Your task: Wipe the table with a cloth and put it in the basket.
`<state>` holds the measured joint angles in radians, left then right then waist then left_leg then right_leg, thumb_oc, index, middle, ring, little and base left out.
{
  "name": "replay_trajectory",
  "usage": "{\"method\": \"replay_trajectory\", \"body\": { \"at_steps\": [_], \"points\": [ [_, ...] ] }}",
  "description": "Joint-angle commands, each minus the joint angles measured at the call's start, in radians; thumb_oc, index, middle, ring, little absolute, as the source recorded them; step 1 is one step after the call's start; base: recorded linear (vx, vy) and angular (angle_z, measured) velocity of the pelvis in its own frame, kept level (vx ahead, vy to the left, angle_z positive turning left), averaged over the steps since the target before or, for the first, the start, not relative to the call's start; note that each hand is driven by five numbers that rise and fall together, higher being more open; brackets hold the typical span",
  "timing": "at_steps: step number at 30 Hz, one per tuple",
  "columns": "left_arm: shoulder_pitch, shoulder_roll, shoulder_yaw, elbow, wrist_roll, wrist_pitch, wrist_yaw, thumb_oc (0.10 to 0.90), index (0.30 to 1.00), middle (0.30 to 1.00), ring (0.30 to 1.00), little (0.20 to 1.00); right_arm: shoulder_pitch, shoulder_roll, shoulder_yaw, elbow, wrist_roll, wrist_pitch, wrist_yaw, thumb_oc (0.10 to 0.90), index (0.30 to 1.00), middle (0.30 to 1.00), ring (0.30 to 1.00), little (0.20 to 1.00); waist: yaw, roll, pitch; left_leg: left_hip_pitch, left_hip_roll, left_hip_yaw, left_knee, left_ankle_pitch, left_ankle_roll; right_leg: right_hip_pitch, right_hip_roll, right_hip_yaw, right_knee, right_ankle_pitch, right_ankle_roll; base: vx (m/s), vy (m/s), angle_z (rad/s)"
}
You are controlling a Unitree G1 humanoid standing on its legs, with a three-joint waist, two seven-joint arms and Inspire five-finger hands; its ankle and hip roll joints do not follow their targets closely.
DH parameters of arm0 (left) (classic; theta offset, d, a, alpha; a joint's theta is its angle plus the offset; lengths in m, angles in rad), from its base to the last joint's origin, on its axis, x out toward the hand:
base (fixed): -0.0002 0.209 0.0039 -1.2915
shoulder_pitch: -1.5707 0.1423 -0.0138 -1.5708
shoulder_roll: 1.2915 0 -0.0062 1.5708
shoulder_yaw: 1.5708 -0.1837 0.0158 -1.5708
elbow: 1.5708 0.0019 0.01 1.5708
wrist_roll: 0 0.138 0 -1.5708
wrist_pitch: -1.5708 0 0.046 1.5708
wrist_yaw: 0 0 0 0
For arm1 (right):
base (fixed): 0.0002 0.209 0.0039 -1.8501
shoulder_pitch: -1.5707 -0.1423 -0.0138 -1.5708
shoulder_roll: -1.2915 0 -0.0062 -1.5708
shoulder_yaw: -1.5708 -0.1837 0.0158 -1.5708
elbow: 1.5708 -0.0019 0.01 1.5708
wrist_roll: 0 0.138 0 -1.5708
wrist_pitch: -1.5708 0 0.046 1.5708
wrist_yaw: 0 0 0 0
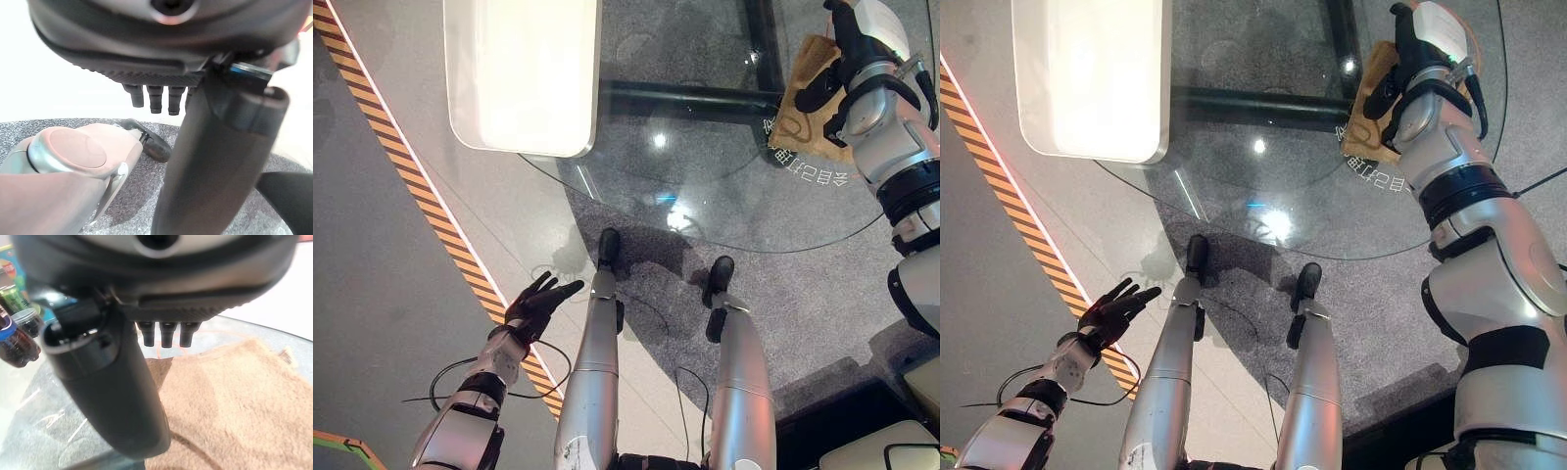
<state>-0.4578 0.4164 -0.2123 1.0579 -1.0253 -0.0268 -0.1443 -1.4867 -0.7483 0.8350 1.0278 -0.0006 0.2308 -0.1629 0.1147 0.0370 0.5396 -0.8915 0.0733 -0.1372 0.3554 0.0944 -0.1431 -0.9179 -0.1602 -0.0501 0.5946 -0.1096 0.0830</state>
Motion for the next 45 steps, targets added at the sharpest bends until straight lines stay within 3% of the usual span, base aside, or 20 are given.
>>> {"method": "replay_trajectory", "body": {
  "at_steps": [1,40,41,42,44,45],
  "points": [
    [0.072,0.037,0.002,-0.008,0.015,-0.009,-0.003,0.8,0.9,0.9,0.9,0.9,-0.119,-0.07,0.044,-0.003,-0.062,-0.007,0.007,0.8,0.9,0.9,0.9,0.9,0.005,0.028,-0.02,-0.015,-0.124,0.048,0.066,-0.095,0.121,0.012,0.102,-0.07,-0.062,0.01,-0.062,0.0,0.0,0.0],
    [0.091,0.04,-0.002,-0.02,0.022,-0.004,-0.013,0.8,0.9,0.9,0.9,0.9,-0.112,-0.058,0.075,0.096,-0.174,0.061,0.126,0.8,0.9,0.9,0.9,0.9,0.017,0.043,-0.02,-0.052,-0.124,0.045,0.087,-0.088,0.124,-0.034,0.096,-0.072,-0.021,0.014,-0.065,0.0,0.0,0.0],
    [0.091,0.039,-0.002,-0.022,0.024,-0.003,-0.013,0.8,0.9,0.9,0.9,0.9,-0.111,-0.058,0.076,0.095,-0.183,0.061,0.13,0.506,0.648,0.648,0.648,0.606,0.018,0.043,-0.02,-0.052,-0.124,0.045,0.087,-0.087,0.124,-0.034,0.096,-0.073,-0.021,0.015,-0.065,0.0,0.0,0.0],
    [0.091,0.041,-0.004,-0.024,0.02,-0.002,-0.011,0.8,0.9,0.9,0.9,0.9,-0.114,-0.059,0.084,0.095,-0.188,0.062,0.131,0.306,0.476,0.476,0.476,0.406,0.018,0.043,-0.02,-0.051,-0.124,0.045,0.085,-0.087,0.124,-0.034,0.096,-0.073,-0.022,0.015,-0.065,0.0,0.0,0.0],
    [0.09,0.043,-0.006,-0.024,0.019,-0.001,-0.015,0.8,0.9,0.9,0.9,0.9,-0.117,-0.06,0.09,0.097,-0.197,0.067,0.135,0.1,0.3,0.3,0.3,0.2,0.018,0.044,-0.02,-0.051,-0.123,0.046,0.085,-0.087,0.124,-0.034,0.095,-0.073,-0.021,0.015,-0.065,0.0,0.0,0.0],
    [0.091,0.046,-0.005,-0.022,0.018,0.0,-0.018,0.8,0.9,0.9,0.9,0.9,-0.116,-0.061,0.091,0.099,-0.2,0.067,0.137,0.1,0.3,0.3,0.3,0.2,0.018,0.044,-0.02,-0.05,-0.123,0.047,0.085,-0.087,0.124,-0.033,0.095,-0.073,-0.021,0.015,-0.065,0.0,0.0,0.0]
  ]
}}
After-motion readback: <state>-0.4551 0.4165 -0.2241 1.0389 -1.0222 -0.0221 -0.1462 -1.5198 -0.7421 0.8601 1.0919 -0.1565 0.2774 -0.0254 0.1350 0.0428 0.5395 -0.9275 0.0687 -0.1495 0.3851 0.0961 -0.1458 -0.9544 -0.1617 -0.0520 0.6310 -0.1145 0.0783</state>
